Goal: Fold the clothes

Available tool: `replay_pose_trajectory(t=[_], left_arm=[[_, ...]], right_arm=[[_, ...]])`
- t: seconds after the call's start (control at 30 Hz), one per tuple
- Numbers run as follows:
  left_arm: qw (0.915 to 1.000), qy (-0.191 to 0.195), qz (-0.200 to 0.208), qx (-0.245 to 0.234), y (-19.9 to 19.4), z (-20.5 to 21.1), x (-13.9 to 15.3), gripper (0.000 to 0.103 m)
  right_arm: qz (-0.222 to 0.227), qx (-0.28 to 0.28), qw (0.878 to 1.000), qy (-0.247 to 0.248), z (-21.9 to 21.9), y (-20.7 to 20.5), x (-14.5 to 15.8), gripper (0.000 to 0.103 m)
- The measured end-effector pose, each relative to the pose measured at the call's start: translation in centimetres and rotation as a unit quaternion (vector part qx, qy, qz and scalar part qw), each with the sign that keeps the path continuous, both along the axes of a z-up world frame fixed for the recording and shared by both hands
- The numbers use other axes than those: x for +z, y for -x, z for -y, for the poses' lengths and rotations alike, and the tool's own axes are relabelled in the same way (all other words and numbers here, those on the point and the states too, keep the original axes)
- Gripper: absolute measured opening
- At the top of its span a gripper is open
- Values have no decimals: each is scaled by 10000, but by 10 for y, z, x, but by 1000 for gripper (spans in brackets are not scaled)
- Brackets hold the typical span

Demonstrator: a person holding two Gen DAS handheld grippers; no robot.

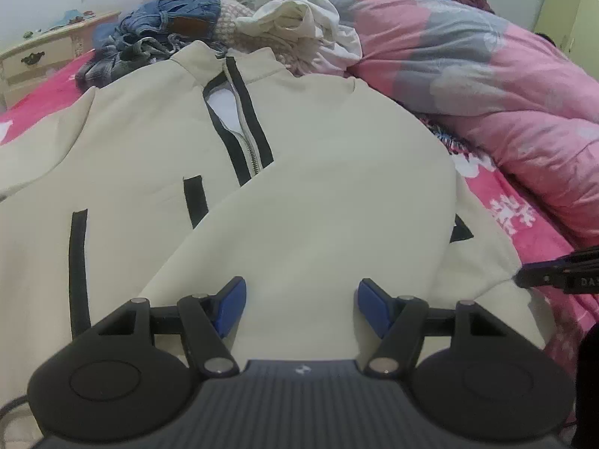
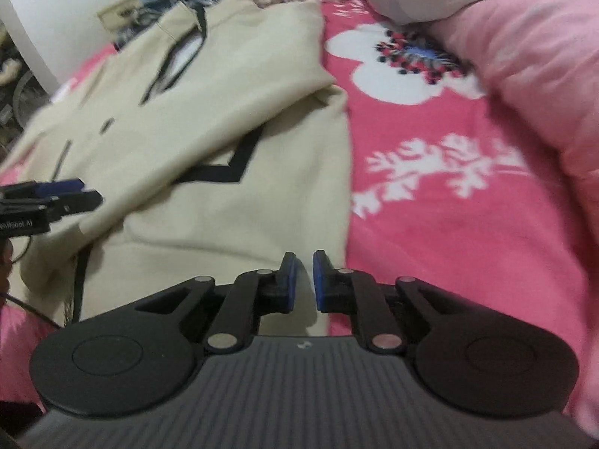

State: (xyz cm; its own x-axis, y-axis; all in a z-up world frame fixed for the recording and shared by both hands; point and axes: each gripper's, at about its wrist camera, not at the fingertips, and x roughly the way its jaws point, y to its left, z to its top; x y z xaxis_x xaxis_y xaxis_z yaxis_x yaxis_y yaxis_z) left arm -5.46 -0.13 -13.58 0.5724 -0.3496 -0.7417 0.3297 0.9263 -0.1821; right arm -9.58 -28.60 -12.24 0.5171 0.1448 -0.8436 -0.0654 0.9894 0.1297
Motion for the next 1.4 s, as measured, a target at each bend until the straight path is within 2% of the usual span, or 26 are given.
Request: replay_pose_trajectory(t=[0.1,0.13,0.2,0.27,0.3,0.37,0.43,0.53,0.63,0.77,0.83,0.93,1.0,1.03,1.1,1.2,1.23,1.3,1.37,1.4], left_arm=[[9999,138,-39,77,2,-6,1,68],[9998,167,-57,87,2,-7,1,68],[9998,177,-61,107,4,-9,2,68],[9996,232,-57,153,6,-13,3,68],[9994,269,-60,205,6,-17,5,68],[9988,376,-19,327,9,-25,9,68],[9976,395,-33,573,12,-33,11,69],[9953,333,-256,876,14,-43,6,68],[9944,368,-254,961,21,-46,1,67],[9940,317,-113,1045,28,-44,-2,67],[9934,371,-28,1085,31,-46,-5,67],[9929,502,57,1076,35,-50,-7,67],[9920,516,182,1141,42,-55,0,67],[9914,505,275,1176,46,-57,5,69],[9910,445,487,1162,57,-64,15,70],[9925,373,442,1080,68,-72,16,72],[9928,251,334,1122,69,-73,11,72],[9916,119,168,1276,69,-78,-1,72],[9899,17,18,1416,69,-82,-12,72],[9896,81,7,1436,69,-84,-11,72]], right_arm=[[238,58,9996,121,-9,4,15,13],[363,150,9991,-170,-12,4,19,13],[341,318,9981,-415,-19,3,11,12],[-26,431,9989,-200,-25,7,-15,12],[45,386,9989,-270,-22,12,-17,12],[-158,209,9987,-434,-15,13,-10,12],[-124,44,9983,-571,-10,8,3,14],[632,159,9959,-622,-17,-13,33,14],[1314,253,9886,-684,-34,-48,46,14],[1478,488,9851,-736,-56,-86,21,16],[1217,696,9872,-765,-65,-102,-14,26],[1179,597,9891,-655,-70,-101,-31,26],[1098,475,9898,-772,-70,-100,-17,27],[1227,513,9863,-976,-70,-95,-8,27],[1562,798,9777,-1153,-75,-86,6,27],[1820,1311,9667,-1235,-92,-82,13,27],[1785,1442,9649,-1278,-98,-84,8,26],[1517,1614,9687,-1123,-112,-92,-8,27],[904,1682,9793,-663,-129,-105,-36,28],[1059,1655,9785,-626,-131,-102,-37,28]])
